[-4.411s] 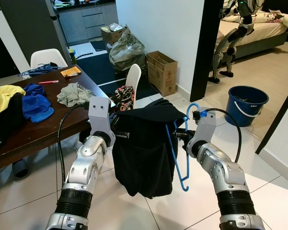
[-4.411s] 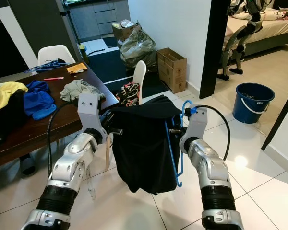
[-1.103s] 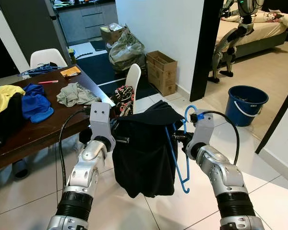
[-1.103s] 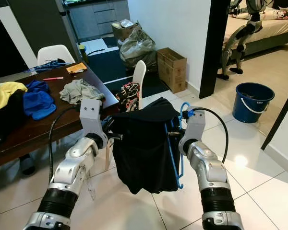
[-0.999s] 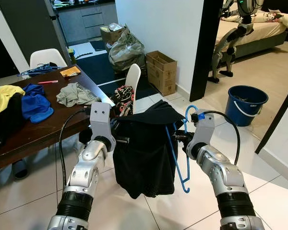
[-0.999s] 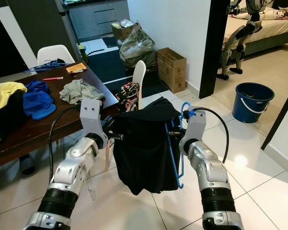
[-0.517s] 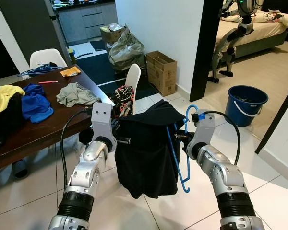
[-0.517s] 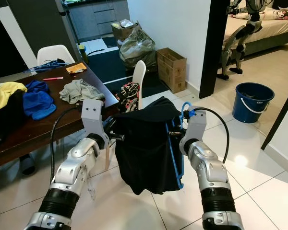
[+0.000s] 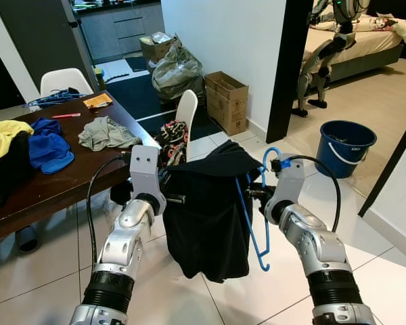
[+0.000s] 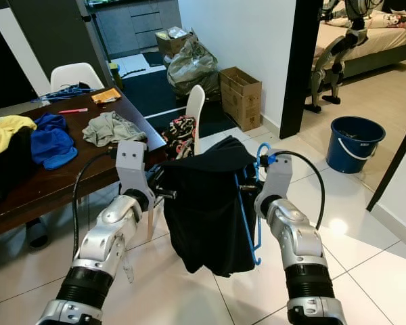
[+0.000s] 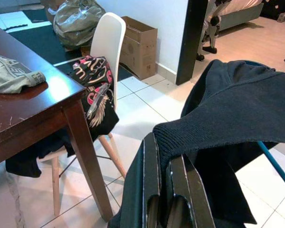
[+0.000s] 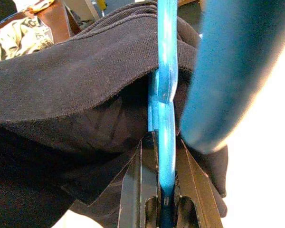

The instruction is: Hang hanger

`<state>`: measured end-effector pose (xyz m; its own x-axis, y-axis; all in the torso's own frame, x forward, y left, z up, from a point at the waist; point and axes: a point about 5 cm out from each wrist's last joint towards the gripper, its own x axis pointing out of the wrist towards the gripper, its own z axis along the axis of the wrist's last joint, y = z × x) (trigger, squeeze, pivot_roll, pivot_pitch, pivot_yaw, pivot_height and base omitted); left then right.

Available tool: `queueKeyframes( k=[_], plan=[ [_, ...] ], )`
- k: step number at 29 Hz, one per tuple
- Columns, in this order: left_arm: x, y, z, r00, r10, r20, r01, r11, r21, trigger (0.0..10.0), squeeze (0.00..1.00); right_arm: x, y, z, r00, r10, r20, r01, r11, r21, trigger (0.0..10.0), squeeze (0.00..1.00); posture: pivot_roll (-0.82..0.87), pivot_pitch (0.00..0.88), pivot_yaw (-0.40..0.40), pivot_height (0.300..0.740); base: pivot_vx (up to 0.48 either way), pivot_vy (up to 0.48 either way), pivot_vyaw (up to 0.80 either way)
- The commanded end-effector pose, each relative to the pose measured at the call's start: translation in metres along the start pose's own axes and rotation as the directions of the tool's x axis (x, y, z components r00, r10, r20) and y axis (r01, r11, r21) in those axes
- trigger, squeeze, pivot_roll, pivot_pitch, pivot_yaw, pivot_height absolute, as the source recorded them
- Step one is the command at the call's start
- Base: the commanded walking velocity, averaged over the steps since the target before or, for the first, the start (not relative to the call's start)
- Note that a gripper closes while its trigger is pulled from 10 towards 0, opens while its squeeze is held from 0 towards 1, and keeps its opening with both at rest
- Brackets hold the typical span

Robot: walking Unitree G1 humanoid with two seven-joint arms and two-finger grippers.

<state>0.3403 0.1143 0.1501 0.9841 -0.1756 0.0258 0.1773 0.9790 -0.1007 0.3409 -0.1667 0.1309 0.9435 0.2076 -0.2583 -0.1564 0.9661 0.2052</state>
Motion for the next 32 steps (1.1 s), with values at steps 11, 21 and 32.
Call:
queueKeyframes(
  k=[11,21,32],
  plan=[
    [-0.002,0.004,0.005,1.0,0.011,0.017,-0.011,1.0,0.019,10.0,0.0,0.002,0.011,0.01,0.997,0.025,0.075,-0.027,0.999,0.017,10.0,0.0,0.01,0.0,0.083,0.74,0.0,0.0,0.0],
    [-0.002,-0.004,0.012,0.999,-0.001,0.039,0.002,1.0,-0.012,10.0,0.0,0.005,0.013,0.028,0.987,0.011,0.162,-0.015,1.0,0.026,10.0,0.0,0.0,0.0,0.075,0.74,0.0,0.0,0.0],
    [-0.002,-0.037,0.019,0.992,-0.116,0.053,0.121,0.987,-0.109,10.0,0.0,0.006,0.01,0.047,0.96,-0.07,0.271,0.058,0.997,0.053,10.0,0.0,0.0,0.0,0.08,0.74,0.0,0.0,0.0]
  ],
)
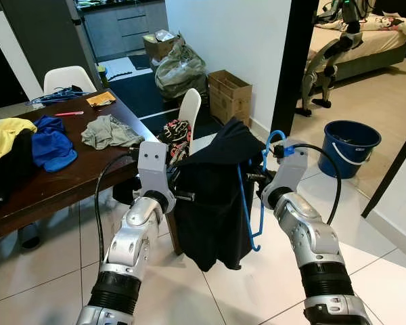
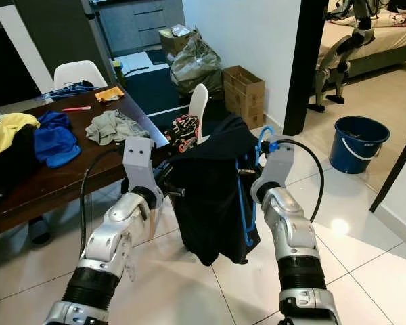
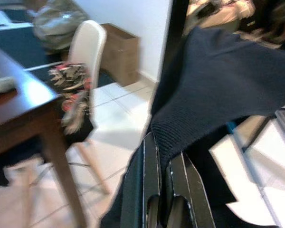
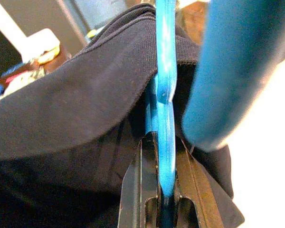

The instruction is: Hang hanger

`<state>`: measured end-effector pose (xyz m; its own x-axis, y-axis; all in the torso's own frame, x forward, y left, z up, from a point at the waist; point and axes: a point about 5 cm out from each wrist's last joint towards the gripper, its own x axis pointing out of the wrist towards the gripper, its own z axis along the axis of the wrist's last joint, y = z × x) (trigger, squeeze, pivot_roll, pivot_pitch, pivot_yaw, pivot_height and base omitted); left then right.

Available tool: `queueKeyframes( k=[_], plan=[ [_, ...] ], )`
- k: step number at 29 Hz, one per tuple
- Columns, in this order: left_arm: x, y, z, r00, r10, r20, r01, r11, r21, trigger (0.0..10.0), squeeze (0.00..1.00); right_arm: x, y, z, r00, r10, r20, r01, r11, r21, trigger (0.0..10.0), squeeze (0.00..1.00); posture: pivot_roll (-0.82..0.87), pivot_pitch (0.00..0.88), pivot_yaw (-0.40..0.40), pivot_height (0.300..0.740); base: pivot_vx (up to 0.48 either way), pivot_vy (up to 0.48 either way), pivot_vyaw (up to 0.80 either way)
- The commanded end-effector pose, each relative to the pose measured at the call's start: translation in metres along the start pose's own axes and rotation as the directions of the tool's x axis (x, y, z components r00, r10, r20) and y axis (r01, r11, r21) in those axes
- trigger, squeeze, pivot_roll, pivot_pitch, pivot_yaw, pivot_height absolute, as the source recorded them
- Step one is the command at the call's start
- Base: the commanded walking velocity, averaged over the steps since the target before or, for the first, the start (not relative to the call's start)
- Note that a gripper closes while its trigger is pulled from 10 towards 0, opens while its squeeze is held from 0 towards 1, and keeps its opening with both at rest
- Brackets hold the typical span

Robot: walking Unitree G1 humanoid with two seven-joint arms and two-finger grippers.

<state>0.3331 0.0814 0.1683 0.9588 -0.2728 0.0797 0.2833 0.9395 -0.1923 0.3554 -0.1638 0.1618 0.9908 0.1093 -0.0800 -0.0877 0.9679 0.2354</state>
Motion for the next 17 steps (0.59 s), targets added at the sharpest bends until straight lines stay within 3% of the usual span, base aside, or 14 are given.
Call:
queueKeyframes(
  k=[1,4,9,17],
  plan=[
    [-0.001,-0.008,0.004,0.999,-0.032,0.006,0.032,0.999,-0.038,10.0,0.0,0.003,0.003,0.017,0.995,-0.015,0.095,0.014,1.0,0.011,10.0,0.0,0.0,0.0,0.079,0.74,0.0,0.0,0.0],
    [-0.002,-0.017,0.002,0.998,-0.057,-0.004,0.056,0.996,-0.071,10.0,0.0,0.003,0.002,0.022,0.992,-0.027,0.119,0.026,1.0,0.015,10.0,0.0,0.0,0.0,0.079,0.74,0.0,0.0,0.0],
    [-0.002,-0.019,0.001,0.998,-0.06,-0.006,0.06,0.995,-0.077,10.0,0.0,0.003,0.002,0.023,0.992,-0.029,0.124,0.028,0.999,0.016,10.0,0.0,0.0,0.0,0.079,0.74,0.0,0.0,0.0],
    [-0.005,-0.018,-0.01,0.999,-0.031,-0.043,0.029,0.999,-0.036,10.0,0.0,0.004,0.001,0.027,0.99,-0.033,0.137,0.03,0.999,0.022,10.0,0.0,-0.02,0.0,0.076,0.74,0.0,0.0,0.0]
  ],
)
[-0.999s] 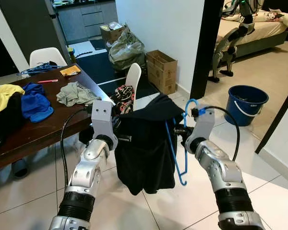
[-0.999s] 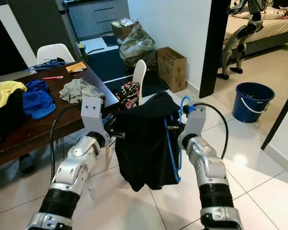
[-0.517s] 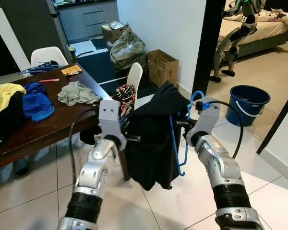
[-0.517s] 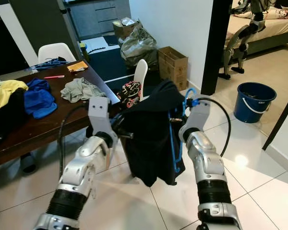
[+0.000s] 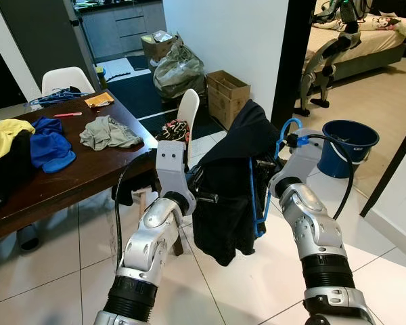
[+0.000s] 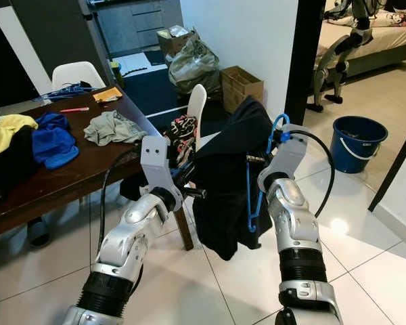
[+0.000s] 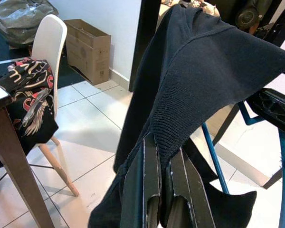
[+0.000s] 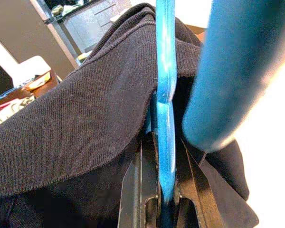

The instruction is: Hang hanger

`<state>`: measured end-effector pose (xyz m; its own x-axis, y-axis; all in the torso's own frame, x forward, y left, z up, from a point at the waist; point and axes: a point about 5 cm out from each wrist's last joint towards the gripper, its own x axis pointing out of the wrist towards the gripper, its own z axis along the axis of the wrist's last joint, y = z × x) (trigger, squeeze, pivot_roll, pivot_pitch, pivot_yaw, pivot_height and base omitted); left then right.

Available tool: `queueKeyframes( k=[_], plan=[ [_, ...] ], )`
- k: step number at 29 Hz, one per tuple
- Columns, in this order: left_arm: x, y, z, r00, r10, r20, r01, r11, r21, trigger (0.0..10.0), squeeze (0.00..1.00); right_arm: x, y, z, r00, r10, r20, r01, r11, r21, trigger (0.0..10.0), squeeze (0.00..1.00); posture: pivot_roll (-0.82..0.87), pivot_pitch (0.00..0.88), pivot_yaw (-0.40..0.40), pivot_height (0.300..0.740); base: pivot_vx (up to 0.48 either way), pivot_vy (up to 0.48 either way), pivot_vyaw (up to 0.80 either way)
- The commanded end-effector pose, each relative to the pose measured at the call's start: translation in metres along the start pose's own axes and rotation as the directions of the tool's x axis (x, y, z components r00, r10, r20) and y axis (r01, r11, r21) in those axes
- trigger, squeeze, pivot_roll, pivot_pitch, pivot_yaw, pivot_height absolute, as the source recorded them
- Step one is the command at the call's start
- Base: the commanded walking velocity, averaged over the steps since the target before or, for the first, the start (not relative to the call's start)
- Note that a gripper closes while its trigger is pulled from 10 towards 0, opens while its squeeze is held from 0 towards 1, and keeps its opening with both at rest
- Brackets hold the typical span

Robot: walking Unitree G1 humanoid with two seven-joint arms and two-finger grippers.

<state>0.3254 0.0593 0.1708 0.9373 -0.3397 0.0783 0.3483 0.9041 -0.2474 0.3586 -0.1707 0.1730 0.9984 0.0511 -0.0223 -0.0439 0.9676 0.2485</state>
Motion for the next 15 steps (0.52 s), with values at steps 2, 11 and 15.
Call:
queueKeyframes(
  k=[2,11,15],
  plan=[
    [-0.004,0.006,-0.008,0.999,0.04,-0.026,-0.039,0.999,0.026,10.0,0.0,0.003,0.005,0.014,0.998,0.011,0.067,-0.012,1.0,0.005,10.0,0.0,-0.02,0.0,0.076,0.74,0.0,0.0,0.0],
    [-0.011,0.025,-0.017,0.98,0.189,-0.066,-0.193,0.98,-0.05,10.0,0.0,0.003,0.005,0.013,0.998,0.008,0.063,-0.008,1.0,0.007,10.0,0.0,-0.03,0.0,0.083,0.74,0.0,0.0,0.0],
    [-0.01,0.016,-0.015,0.988,0.142,-0.061,-0.147,0.986,-0.085,10.0,0.0,0.003,0.005,0.012,0.998,0.006,0.061,-0.006,1.0,0.001,10.0,0.0,-0.03,0.0,0.083,0.74,0.0,0.0,0.0]
  ],
)
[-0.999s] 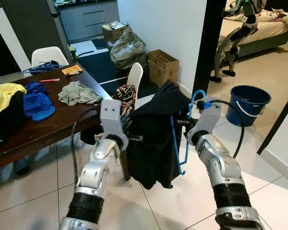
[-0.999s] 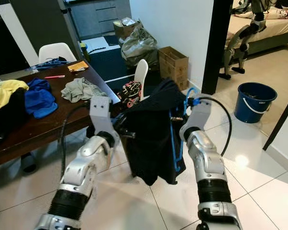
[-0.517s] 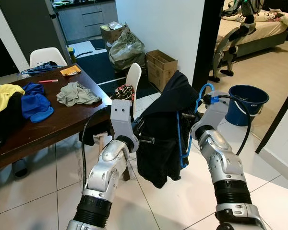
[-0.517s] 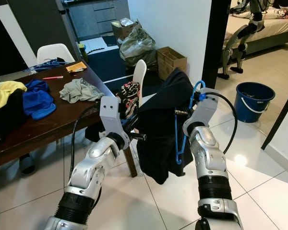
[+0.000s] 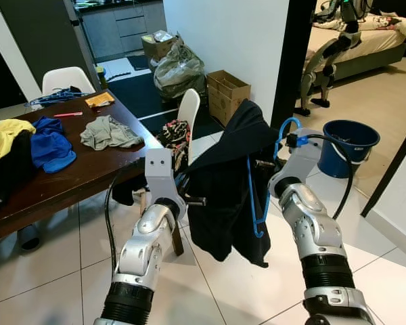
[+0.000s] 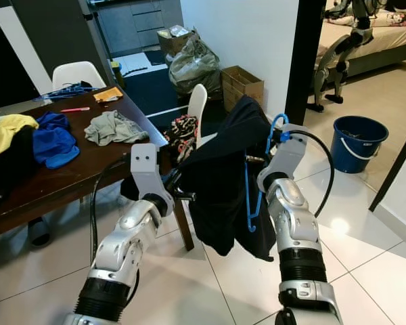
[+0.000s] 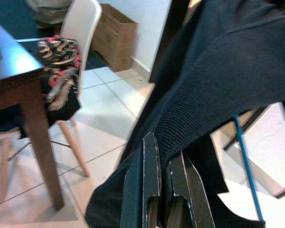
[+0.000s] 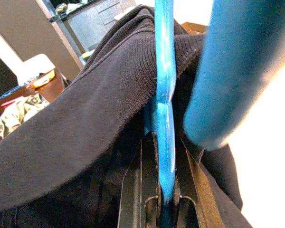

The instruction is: Hang hanger

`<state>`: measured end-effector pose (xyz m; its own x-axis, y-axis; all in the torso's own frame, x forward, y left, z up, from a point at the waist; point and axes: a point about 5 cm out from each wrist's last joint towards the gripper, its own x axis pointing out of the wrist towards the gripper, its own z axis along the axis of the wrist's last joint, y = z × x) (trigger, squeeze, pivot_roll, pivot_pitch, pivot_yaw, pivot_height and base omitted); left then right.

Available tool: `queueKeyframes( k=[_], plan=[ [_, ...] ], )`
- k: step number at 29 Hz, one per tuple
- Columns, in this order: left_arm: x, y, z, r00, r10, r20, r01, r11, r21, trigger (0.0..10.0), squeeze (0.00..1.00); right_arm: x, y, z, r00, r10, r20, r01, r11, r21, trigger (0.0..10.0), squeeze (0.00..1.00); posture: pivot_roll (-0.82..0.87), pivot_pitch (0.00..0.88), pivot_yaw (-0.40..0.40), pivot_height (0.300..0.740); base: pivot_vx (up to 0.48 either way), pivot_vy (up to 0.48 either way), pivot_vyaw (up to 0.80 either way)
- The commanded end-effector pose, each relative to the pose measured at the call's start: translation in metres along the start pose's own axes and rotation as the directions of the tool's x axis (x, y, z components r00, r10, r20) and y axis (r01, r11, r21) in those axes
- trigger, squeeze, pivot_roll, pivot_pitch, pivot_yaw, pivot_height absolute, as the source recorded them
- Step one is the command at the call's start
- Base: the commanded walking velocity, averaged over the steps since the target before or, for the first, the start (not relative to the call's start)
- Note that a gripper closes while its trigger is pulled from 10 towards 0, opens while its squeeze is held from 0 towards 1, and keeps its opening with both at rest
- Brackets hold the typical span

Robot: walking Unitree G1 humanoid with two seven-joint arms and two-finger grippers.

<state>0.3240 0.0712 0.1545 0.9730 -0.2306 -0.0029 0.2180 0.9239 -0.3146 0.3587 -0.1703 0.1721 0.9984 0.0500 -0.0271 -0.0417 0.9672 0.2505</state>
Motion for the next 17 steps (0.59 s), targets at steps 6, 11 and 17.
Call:
queueKeyframes(
  k=[6,11,17],
  plan=[
    [-0.007,-0.036,-0.008,0.986,-0.167,-0.023,0.162,0.975,-0.15,10.0,0.0,0.002,0.006,0.013,0.997,0.028,0.066,-0.026,0.999,-0.038,10.0,0.0,-0.04,0.0,0.065,0.74,0.0,0.0,0.0],
    [-0.005,-0.06,-0.013,0.967,-0.25,-0.047,0.241,0.959,-0.146,10.0,0.0,0.006,0.005,0.014,0.998,0.04,0.053,-0.036,0.998,-0.058,10.0,0.0,-0.01,0.0,0.02,0.74,0.0,0.0,0.0],
    [0.002,-0.032,-0.005,0.991,-0.134,-0.012,0.134,0.991,-0.012,10.0,0.0,0.008,0.016,0.014,0.992,0.109,0.057,-0.1,0.986,-0.136,10.0,0.0,-0.02,0.0,0.018,0.74,0.0,0.0,0.0]
  ],
)
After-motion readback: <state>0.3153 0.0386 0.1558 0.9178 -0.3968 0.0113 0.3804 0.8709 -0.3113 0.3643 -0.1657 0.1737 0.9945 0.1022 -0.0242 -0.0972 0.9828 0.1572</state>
